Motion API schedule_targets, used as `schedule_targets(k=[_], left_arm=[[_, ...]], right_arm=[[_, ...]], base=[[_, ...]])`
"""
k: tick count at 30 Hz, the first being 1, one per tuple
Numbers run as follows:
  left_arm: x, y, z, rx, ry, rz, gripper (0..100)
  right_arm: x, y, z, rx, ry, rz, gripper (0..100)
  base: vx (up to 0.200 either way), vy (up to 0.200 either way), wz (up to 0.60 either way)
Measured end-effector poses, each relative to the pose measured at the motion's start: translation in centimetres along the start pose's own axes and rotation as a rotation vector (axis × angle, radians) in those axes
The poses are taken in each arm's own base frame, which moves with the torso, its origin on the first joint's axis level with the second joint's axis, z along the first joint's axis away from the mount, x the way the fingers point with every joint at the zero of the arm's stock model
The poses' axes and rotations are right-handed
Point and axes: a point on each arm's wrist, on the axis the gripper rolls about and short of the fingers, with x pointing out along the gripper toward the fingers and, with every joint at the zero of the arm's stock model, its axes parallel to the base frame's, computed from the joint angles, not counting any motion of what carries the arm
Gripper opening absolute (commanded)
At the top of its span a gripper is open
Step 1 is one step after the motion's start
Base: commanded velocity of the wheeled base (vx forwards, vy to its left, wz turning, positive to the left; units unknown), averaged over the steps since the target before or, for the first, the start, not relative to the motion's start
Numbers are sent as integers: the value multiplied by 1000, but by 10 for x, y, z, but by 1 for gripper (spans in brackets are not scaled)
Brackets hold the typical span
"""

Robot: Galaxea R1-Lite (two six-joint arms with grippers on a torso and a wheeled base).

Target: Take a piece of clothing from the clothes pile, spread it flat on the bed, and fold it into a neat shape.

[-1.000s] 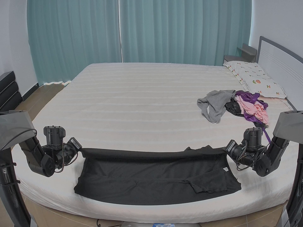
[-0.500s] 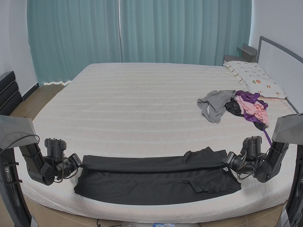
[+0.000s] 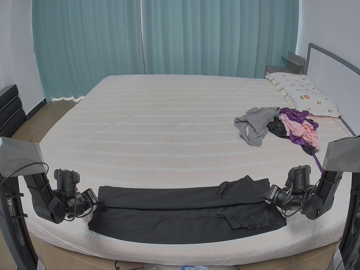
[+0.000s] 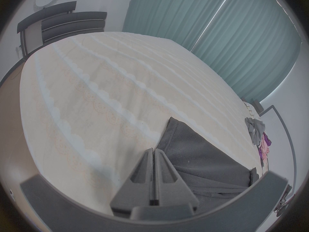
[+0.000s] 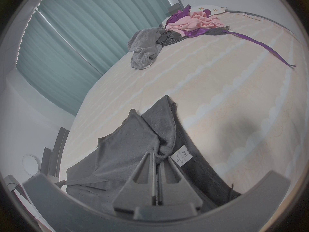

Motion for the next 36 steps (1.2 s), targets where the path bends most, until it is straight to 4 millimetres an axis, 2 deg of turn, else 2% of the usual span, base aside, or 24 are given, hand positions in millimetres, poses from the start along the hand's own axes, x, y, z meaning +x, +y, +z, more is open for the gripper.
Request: schedule_targets(k=[13, 31, 32, 36], left_arm=[[-3, 1, 1, 19, -5, 0, 0], [-5, 6, -11, 83, 46, 26, 0], [-5, 6, -12, 85, 48, 26, 100], [-5, 6, -13, 88, 51, 25, 100]], right_arm=[[-3, 0, 1, -2, -7, 4, 0], [1, -8, -11, -62, 47, -35, 0], [1, -9, -11, -64, 49, -36, 0], [3, -10, -13, -69, 55, -40, 0]], base=[[0, 0, 0], [0, 0, 0], [0, 0, 0], [0, 0, 0]])
